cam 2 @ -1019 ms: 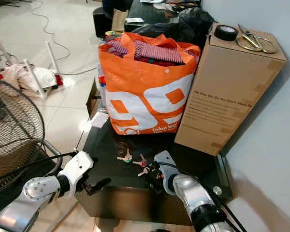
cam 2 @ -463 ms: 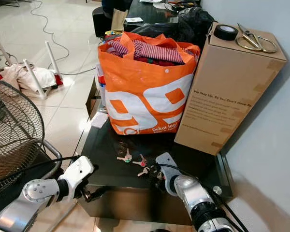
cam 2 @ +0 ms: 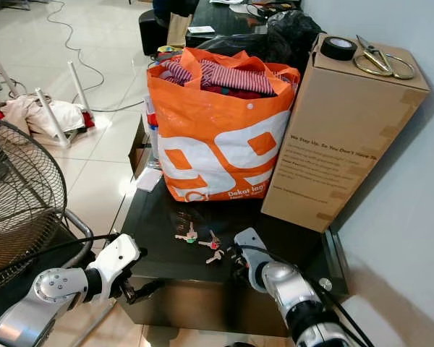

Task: Hang keys on a hook

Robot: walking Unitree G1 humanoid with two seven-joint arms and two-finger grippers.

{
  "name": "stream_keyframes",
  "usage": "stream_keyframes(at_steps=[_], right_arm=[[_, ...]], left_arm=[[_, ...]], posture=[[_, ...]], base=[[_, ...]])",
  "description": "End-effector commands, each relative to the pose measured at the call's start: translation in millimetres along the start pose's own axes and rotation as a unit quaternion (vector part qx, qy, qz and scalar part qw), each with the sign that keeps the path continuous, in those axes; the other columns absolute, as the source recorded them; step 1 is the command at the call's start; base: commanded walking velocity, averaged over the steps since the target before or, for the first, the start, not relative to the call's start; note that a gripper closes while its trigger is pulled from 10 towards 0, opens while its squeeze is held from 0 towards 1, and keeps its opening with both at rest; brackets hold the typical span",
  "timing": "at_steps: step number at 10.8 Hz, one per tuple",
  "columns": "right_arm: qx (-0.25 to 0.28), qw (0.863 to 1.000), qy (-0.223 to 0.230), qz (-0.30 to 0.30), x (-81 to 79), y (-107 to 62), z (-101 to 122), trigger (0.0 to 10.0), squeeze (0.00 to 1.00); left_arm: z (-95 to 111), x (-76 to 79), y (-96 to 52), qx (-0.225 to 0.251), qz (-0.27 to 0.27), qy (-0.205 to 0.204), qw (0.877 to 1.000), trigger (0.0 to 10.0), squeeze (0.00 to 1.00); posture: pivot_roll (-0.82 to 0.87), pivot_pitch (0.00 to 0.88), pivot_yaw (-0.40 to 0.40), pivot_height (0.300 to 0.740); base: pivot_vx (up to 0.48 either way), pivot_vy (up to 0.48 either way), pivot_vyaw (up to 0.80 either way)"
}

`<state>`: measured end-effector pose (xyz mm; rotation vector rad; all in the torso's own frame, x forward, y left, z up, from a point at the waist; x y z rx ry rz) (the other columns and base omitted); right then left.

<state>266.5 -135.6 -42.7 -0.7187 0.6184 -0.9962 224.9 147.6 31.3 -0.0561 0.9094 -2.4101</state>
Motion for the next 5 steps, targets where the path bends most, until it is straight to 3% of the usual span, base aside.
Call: stream_keyframes(at_steps=[1, 5], right_arm=[[0.002, 1.0, 0.0, -0.009, 5.7, -1.5, 1.2, 0.0, 0.0], [0.017, 1.0, 0.003, -0.014, 5.9, -0.5, 4.6, 0.0, 0.0]], left_arm=[[5.0, -0.1, -0.4, 0.004, -0.005, 0.013, 1.0, 10.0, 0.26], [5.7, 0.0, 0.1, 0.004, -0.01, 0.018, 1.0, 10.0, 0.26]], posture=[[0.0, 0.0, -0.022, 0.74], [0.0, 0.0, -0.019, 0.74]], base=[[0.0, 0.0, 0.0], [0.0, 0.0, 0.0]])
Point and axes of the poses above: a point about 5 cm out from each wrist's last joint towards the gripper, its own y axis pointing out of the wrist towards the gripper, its own z axis along the axis of the wrist's last joint, x = y × z, the point moved 2 cm from there along y, pointing out of the wrist towards the gripper, and after that the axes turned 8 degrees about y, right-handed, at the moved point
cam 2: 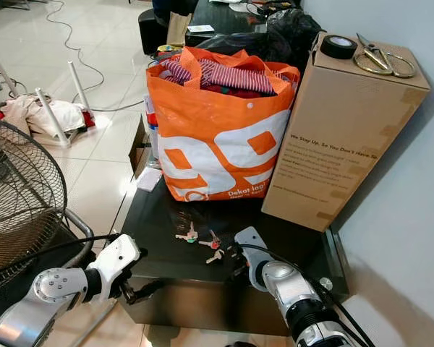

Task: Hang keys on a hook

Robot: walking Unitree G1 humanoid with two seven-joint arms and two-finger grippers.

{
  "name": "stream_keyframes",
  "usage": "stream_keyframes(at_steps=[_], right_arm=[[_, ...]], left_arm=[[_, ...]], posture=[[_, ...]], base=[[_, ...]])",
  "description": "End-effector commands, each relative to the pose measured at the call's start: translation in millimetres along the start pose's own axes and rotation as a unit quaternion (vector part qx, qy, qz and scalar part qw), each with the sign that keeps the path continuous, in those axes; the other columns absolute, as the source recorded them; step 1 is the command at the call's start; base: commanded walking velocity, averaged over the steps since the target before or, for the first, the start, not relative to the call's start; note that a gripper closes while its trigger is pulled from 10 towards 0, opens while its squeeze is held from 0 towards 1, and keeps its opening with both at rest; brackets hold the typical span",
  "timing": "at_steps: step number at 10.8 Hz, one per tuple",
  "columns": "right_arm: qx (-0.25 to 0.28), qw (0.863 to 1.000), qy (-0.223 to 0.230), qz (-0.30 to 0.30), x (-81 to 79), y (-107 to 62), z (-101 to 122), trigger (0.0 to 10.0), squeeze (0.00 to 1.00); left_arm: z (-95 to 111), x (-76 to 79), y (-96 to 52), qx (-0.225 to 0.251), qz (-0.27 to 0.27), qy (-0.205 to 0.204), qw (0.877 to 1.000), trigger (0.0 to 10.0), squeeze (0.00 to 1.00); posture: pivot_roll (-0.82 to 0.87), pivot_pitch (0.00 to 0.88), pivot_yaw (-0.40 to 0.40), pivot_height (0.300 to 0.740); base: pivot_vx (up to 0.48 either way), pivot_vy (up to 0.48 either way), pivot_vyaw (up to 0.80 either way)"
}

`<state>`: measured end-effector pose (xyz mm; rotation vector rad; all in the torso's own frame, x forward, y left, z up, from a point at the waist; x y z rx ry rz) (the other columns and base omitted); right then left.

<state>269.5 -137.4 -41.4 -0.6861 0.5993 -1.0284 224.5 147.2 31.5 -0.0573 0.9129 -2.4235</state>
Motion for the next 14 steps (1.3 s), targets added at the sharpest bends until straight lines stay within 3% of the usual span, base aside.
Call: stream_keyframes(at_steps=[1, 2, 7, 8, 9, 10, 14], right_arm=[[0.021, 1.0, 0.006, -0.011, 4.9, -0.8, 9, 0.0, 0.0], [0.048, 0.998, 0.023, -0.021, 7.7, -1.8, 20, 0.0, 0.0], [0.061, 0.998, 0.02, -0.02, 11.1, -3.3, 29, 0.0, 0.0], [0.045, 0.999, 0.004, -0.014, 11.0, -3.4, 24, 0.9, 0.0], [0.022, 1.0, -0.018, -0.006, 12.0, -4.2, 18, 10.0, 0.53], [0.019, 1.0, -0.017, 0.002, 13.3, -5.8, 17, 10.0, 1.0], [-0.011, 0.997, -0.058, 0.047, 11.4, -10.9, 9, 10.0, 1.0]], left_arm=[[6, -0.7, 0.6, 0.004, -0.004, 0.017, 1.0, 10.0, 0.26], [6, -0.9, 0.9, 0.004, -0.004, 0.02, 1.0, 10.0, 0.26], [7, -1.6, 1.3, 0.005, -0.004, 0.022, 1.0, 10.0, 0.26], [7, -1.4, 1.5, 0.005, -0.004, 0.022, 1.0, 10.0, 0.26], [7, -1.0, 1.9, 0.004, -0.004, 0.021, 1.0, 10.0, 0.26], [6, -0.5, 1.9, 0.004, -0.005, 0.021, 1.0, 10.0, 0.26], [7, 0.9, 3.3, 0.003, -0.01, 0.023, 1.0, 10.0, 0.26]], posture=[[0.0, 0.0, -0.018, 0.74], [0.0, 0.0, -0.018, 0.74], [0.0, 0.0, -0.019, 0.74], [0.0, 0.0, -0.019, 0.74], [0.0, 0.0, -0.019, 0.74], [0.0, 0.0, -0.022, 0.74], [0.0, 0.0, -0.019, 0.74]], base=[[0.0, 0.0, 0.0], [0.0, 0.0, 0.0], [0.0, 0.0, 0.0], [0.0, 0.0, 0.0], [0.0, 0.0, 0.0], [0.0, 0.0, 0.0], [0.0, 0.0, 0.0]])
Point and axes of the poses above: a point about 5 cm out from each wrist's last joint towards the gripper, its own y axis pointing out of the wrist towards the gripper, its own z axis along the axis of the wrist's last joint, x = y × z, the point moved 2 cm from there along y, pointing out of the wrist towards the gripper, and after that the axes turned 8 degrees about y, right-handed, at the moved point
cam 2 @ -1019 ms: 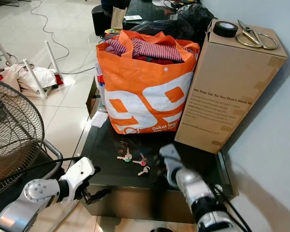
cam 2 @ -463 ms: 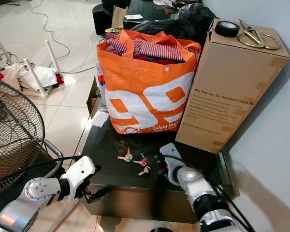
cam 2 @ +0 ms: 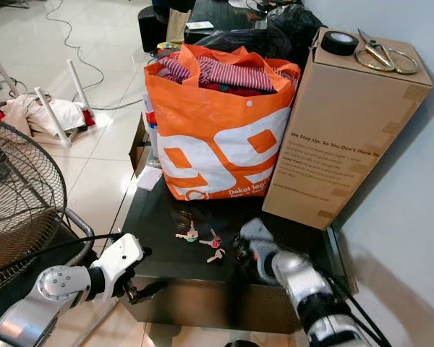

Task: Hang keys on a hook

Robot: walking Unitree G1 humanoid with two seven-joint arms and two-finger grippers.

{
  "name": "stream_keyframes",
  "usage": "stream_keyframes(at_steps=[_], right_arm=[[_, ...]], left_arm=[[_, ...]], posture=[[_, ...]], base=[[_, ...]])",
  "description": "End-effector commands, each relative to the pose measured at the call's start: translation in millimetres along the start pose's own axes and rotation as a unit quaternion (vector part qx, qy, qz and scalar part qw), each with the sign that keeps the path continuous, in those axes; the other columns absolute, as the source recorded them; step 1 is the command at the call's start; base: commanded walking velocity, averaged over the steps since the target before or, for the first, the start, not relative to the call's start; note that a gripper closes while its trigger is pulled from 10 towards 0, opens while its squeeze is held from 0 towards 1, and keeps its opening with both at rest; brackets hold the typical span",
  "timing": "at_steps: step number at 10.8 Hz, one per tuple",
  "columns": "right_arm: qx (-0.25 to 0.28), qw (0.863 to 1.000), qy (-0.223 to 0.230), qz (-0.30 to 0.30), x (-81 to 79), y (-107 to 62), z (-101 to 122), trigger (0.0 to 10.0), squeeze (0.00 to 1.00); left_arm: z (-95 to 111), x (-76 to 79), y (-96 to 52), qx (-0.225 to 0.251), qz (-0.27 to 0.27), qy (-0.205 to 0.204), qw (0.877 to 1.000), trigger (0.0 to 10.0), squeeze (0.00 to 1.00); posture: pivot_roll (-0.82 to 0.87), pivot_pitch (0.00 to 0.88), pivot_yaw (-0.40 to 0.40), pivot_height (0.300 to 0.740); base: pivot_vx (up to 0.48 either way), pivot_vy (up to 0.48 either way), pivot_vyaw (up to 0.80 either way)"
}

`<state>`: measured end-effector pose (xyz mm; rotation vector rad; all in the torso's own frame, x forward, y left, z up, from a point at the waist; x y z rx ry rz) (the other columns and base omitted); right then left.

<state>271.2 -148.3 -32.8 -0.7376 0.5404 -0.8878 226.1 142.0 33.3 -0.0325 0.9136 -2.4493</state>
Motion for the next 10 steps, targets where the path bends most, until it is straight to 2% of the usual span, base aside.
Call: stream_keyframes(at_steps=[1, 2, 3, 5, 6, 7, 10], right_arm=[[-0.012, 0.999, -0.032, -0.026, 3.7, -0.1, -1.2, 10.0, 1.0], [-0.026, 0.997, -0.056, -0.039, 4.4, 1.1, -6.0, 10.0, 0.0], [-0.029, 0.997, -0.061, -0.038, 4.1, 1.2, -7.2, 10.0, 0.0], [-0.019, 0.996, -0.057, -0.071, 9.4, 1.2, -5.9, 3.7, 0.0], [-0.018, 0.996, -0.057, -0.071, 9.6, 1.3, -5.7, 3.1, 0.0], [-0.013, 0.996, -0.055, -0.074, 10.6, 1.4, -3.9, 0.0, 0.0], [-0.008, 0.996, -0.055, -0.072, 9.3, 2.6, -2.3, 0.0, 0.0]], left_arm=[[1.9, 0.2, 0.6, -0.002, -0.002, 0.01, 1.0, 10.0, 0.26], [1.9, 0.4, 0.5, -0.003, -0.002, 0.01, 1.0, 10.0, 0.26], [1.9, 0.5, 0.5, -0.003, -0.002, 0.01, 1.0, 10.0, 0.26], [1.5, 0.6, 0.3, -0.003, -0.002, 0.009, 1.0, 10.0, 0.27], [1.5, 0.6, 0.4, -0.003, -0.002, 0.009, 1.0, 10.0, 0.26], [1.9, 0.8, 0.8, -0.003, -0.002, 0.01, 1.0, 10.0, 0.27], [1.6, 0.8, 1.3, -0.004, -0.002, 0.01, 1.0, 10.0, 0.26]], posture=[[0.0, 0.0, -0.021, 0.74], [0.0, 0.0, -0.022, 0.74], [0.0, 0.0, -0.022, 0.74], [0.0, 0.0, -0.023, 0.74], [0.0, 0.0, -0.025, 0.74], [0.0, 0.0, -0.025, 0.74], [0.01, 0.0, -0.027, 0.74]], base=[[0.0, 0.0, 0.0], [0.0, 0.0, 0.0], [0.0, 0.0, 0.0], [0.0, 0.0, 0.0], [0.0, 0.0, 0.0], [0.0, 0.0, 0.0], [0.0, 0.0, 0.0]])
Point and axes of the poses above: a point about 5 cm out from each wrist's last joint towards the gripper, its own y axis pointing out of the wrist towards the gripper, its own z axis along the axis of the wrist's last joint, x = y × z, the point moved 2 cm from there along y, pointing out of the wrist towards the gripper, and after that the axes turned 8 degrees about y, right-handed, at the moved point
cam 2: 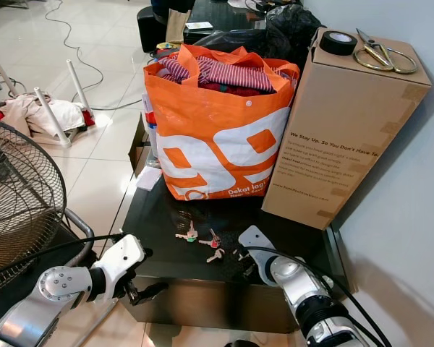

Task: Hang keys on a hook

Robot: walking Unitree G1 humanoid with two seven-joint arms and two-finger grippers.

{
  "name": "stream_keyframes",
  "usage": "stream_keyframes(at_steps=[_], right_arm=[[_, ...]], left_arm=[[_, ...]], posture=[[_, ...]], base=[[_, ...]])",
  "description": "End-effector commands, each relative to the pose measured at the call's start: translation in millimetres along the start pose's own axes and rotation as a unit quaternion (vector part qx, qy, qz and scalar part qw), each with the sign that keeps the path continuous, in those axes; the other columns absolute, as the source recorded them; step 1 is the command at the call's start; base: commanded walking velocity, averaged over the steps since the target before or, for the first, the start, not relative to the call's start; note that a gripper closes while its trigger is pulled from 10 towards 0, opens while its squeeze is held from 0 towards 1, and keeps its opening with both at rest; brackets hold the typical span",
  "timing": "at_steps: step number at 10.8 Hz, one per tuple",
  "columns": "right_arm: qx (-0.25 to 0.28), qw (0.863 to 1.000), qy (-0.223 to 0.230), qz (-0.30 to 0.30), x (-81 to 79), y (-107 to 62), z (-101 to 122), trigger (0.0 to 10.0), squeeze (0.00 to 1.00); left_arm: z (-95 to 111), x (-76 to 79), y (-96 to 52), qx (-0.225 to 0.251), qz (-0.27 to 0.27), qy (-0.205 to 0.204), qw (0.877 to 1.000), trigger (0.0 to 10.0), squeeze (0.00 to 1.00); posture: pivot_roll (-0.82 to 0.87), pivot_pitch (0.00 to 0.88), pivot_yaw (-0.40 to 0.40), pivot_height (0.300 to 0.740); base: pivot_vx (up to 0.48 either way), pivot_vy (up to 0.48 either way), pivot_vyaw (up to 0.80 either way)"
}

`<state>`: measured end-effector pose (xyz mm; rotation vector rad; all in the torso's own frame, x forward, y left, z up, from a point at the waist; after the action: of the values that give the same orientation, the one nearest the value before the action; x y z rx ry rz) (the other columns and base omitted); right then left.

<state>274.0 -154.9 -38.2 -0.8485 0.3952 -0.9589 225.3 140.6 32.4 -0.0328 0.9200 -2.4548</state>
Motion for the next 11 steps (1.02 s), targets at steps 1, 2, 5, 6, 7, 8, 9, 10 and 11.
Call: stream_keyframes(at_steps=[1, 2, 5, 6, 7, 8, 9, 10, 11], right_arm=[[0.003, 1.0, 0.006, -0.003, 1.5, 0.3, 1, 0.0, 0.0], [0.004, 1.0, 0.006, -0.003, 1.5, 0.5, 2, 0.0, 0.0], [0.018, 1.0, 0.018, -0.008, 4.8, -1.1, 4, 0.0, 0.0], [0.036, 0.999, 0.029, -0.011, 10.0, -5.2, 8, 0.0, 0.0], [0.057, 0.998, 0.039, -0.011, 14.6, -12.0, 12, 0.0, 0.0], [0.068, 0.997, 0.038, -0.008, 16.1, -17.9, 13, 0.0, 0.0], [0.091, 0.994, 0.065, -0.002, 14.5, -24.3, 16, 0.0, 0.0], [0.1, 0.991, 0.084, 0.003, 13.0, -27.4, 15, 0.0, 0.0], [0.108, 0.989, 0.099, 0.0, 12.9, -29.9, 14, 0.0, 0.0]], left_arm=[[2, -1.1, 0.2, -0.002, 0.001, 0.009, 1.0, 10.0, 0.26], [2, -1.3, 0.3, -0.002, 0.002, 0.009, 1.0, 10.0, 0.26], [2, -2.4, 0.1, -0.001, 0.004, 0.012, 1.0, 10.0, 0.26], [2, -3.1, -0.6, 0.001, 0.011, 0.013, 1.0, 10.0, 0.26], [3, -4.2, -1.4, 0.006, 0.023, 0.012, 1.0, 10.0, 0.26], [3, -4.1, -2.0, 0.008, 0.026, 0.011, 1.0, 10.0, 0.26], [3, -3.5, -2.2, 0.009, 0.027, 0.009, 1.0, 10.0, 0.26], [3, -3.1, -1.9, 0.011, 0.027, 0.01, 1.0, 10.0, 0.25], [5, -3.2, -1.0, 0.017, 0.032, 0.013, 0.999, 10.0, 0.26]], posture=[[0.01, 0.0, -0.027, 0.74], [0.01, 0.0, -0.027, 0.74], [0.01, 0.0, -0.026, 0.74], [0.01, 0.0, -0.028, 0.74], [0.01, 0.0, -0.032, 0.74], [0.01, 0.0, -0.033, 0.74], [0.01, 0.0, -0.034, 0.74], [0.01, 0.0, -0.033, 0.74], [0.01, 0.0, -0.033, 0.74]], base=[[0.0, 0.0, 0.0], [0.0, 0.0, 0.0], [0.0, 0.0, 0.0], [0.0, 0.0, 0.0], [0.0, 0.0, 0.0], [0.0, 0.0, 0.0], [0.0, 0.0, 0.0], [0.0, 0.0, 0.0], [0.0, 0.0, 0.0]])
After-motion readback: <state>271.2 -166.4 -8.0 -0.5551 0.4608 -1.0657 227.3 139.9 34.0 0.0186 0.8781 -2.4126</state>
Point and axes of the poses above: a point about 5 cm out from each wrist's last joint towards the gripper, its own y axis pointing out of the wrist towards the gripper, its own z axis along the axis of the wrist's last joint, x = y × z, the point moved 2 cm from there along y, pointing out of the wrist towards the gripper, and after that the axes turned 8 degrees about y, right-handed, at the moved point
